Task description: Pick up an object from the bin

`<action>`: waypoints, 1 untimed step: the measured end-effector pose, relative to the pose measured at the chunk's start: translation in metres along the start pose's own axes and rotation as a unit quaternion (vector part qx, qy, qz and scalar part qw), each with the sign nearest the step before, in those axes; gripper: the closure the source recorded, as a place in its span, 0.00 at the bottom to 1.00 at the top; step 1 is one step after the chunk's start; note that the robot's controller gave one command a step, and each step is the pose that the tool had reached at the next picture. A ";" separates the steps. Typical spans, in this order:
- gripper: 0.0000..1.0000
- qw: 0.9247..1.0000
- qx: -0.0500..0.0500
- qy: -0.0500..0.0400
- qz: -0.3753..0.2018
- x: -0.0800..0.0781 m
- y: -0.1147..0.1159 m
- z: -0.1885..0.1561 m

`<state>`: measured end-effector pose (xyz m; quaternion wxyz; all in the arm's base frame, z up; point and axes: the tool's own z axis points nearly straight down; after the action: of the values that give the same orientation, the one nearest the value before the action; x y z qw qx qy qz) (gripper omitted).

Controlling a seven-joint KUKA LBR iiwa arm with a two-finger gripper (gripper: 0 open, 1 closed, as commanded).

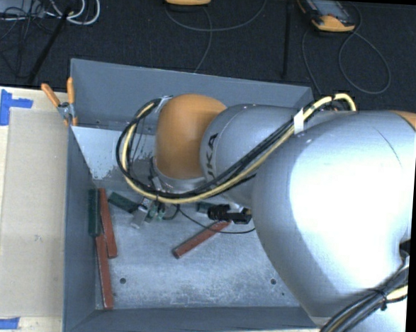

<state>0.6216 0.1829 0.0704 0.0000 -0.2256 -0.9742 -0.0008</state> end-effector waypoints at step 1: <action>1.00 0.997 0.000 0.000 0.080 -0.005 -0.026 0.000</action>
Offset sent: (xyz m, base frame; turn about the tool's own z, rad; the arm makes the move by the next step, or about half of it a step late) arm -0.0077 -0.0262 -0.0004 0.1634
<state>0.6144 0.1576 0.0707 0.0001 -0.3032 -0.9529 -0.0007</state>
